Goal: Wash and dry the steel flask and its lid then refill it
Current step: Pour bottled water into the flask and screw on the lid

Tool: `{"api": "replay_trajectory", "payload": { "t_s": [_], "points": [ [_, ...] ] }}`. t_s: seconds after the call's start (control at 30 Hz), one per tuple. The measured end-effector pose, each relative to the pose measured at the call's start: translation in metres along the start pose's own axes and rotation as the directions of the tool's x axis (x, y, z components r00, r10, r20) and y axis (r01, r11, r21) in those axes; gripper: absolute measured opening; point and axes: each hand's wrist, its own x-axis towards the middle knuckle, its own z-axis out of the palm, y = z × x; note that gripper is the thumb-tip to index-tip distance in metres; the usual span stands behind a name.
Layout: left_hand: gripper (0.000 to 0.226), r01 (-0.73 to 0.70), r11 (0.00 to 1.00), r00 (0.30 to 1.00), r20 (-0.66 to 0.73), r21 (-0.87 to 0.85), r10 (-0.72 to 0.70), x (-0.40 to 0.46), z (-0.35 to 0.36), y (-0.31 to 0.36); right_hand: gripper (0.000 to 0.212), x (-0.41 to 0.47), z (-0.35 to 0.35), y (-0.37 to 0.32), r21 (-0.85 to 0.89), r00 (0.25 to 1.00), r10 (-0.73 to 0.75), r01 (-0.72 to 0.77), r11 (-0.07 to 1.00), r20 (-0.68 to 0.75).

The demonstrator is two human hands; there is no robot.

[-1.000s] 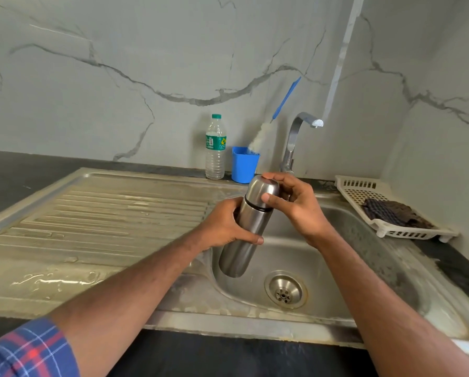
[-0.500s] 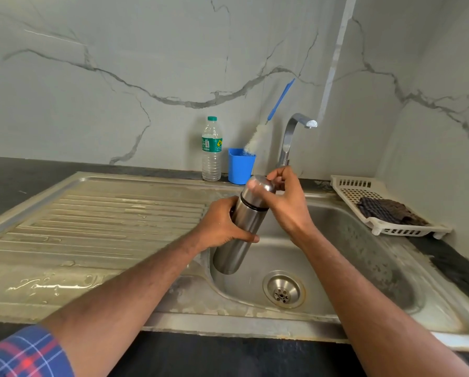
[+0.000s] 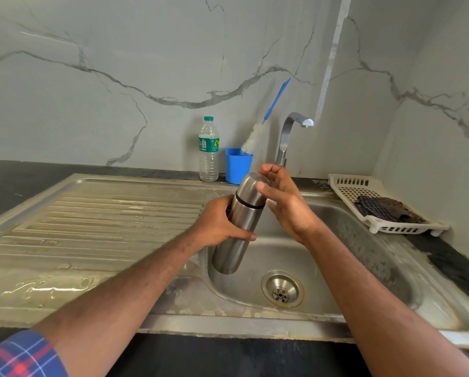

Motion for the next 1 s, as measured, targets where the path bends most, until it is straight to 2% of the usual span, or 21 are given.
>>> {"api": "replay_trajectory", "payload": {
  "t_s": [0.07,0.13,0.23,0.3,0.33,0.4,0.47,0.53,0.6,0.63,0.7,0.77,0.8,0.83,0.9,0.97,1.0],
  "points": [
    [0.078,0.001,1.000,1.000,0.012,0.008,-0.001,0.000,-0.001,-0.002,0.054,0.000,-0.010,0.000,0.086,0.996,-0.028,0.021,0.996,0.083],
    [0.077,0.001,1.000,1.000,0.003,0.004,-0.001,-0.001,0.000,0.000,0.048,0.000,-0.010,-0.001,-0.004,0.996,-0.076,0.076,0.997,0.052],
    [0.074,0.005,1.000,0.998,-0.061,-0.021,-0.006,0.000,0.004,0.003,0.045,0.003,0.008,-0.005,-0.119,0.974,-0.136,0.116,0.986,-0.182],
    [0.074,0.004,0.999,0.997,-0.080,-0.032,-0.007,0.000,0.004,0.004,0.054,0.003,0.024,-0.004,-0.183,0.929,-0.186,0.132,0.974,-0.319],
    [0.074,0.005,0.999,0.997,-0.074,-0.037,-0.008,0.000,0.004,0.004,0.061,0.005,0.027,-0.002,-0.227,0.919,-0.200,0.127,0.966,-0.339],
    [0.070,0.008,0.999,0.998,-0.056,-0.041,-0.010,-0.001,0.002,0.004,0.070,0.006,0.027,0.000,-0.203,0.958,-0.144,0.094,0.975,-0.248],
    [0.068,0.005,0.999,1.000,-0.007,-0.041,-0.005,-0.002,-0.001,0.004,0.070,0.005,0.015,-0.001,-0.018,0.999,-0.036,0.035,0.999,-0.031],
    [0.070,0.003,0.998,0.998,0.070,-0.067,0.002,-0.002,-0.005,0.003,0.064,0.002,-0.001,-0.005,0.154,0.988,-0.011,-0.013,0.988,0.156],
    [0.071,0.004,0.997,0.995,0.097,-0.072,0.003,-0.002,-0.003,0.005,0.058,0.002,-0.012,-0.006,0.177,0.982,-0.042,0.009,0.984,0.183],
    [0.070,0.003,0.997,0.997,0.075,-0.074,0.002,-0.002,0.000,0.008,0.057,0.003,-0.012,-0.008,0.138,0.991,-0.058,0.042,0.990,0.117],
    [0.067,0.009,0.997,1.000,-0.022,-0.071,-0.011,-0.001,0.008,0.013,0.056,0.004,-0.002,-0.009,-0.004,0.989,-0.094,0.094,0.996,-0.113],
    [0.067,0.017,0.997,0.996,-0.081,-0.079,-0.023,-0.001,0.013,0.016,0.061,0.003,0.013,-0.008,-0.170,0.935,-0.145,0.094,0.981,-0.324],
    [0.067,0.012,0.996,0.997,-0.080,-0.085,-0.019,0.000,0.013,0.015,0.068,0.003,0.017,-0.006,-0.239,0.916,-0.169,0.084,0.967,-0.363],
    [0.066,0.008,0.996,0.997,-0.070,-0.089,-0.014,0.001,0.013,0.014,0.077,0.004,0.018,-0.003,-0.261,0.929,-0.160,0.071,0.963,-0.335],
    [0.065,0.013,0.996,0.999,-0.043,-0.084,-0.017,0.000,0.009,0.012,0.082,0.002,0.013,-0.003,-0.131,0.990,-0.057,0.039,0.991,-0.131],
    [0.067,0.015,0.997,1.000,-0.023,-0.074,-0.017,0.002,0.006,0.010,0.071,-0.001,0.000,-0.008,0.117,0.996,0.038,-0.046,0.992,0.075],
    [0.068,0.016,0.998,1.000,-0.018,-0.068,-0.017,0.002,0.006,0.010,0.064,-0.003,-0.006,-0.009,0.189,0.992,0.037,-0.060,0.980,0.121]
  ]
}}
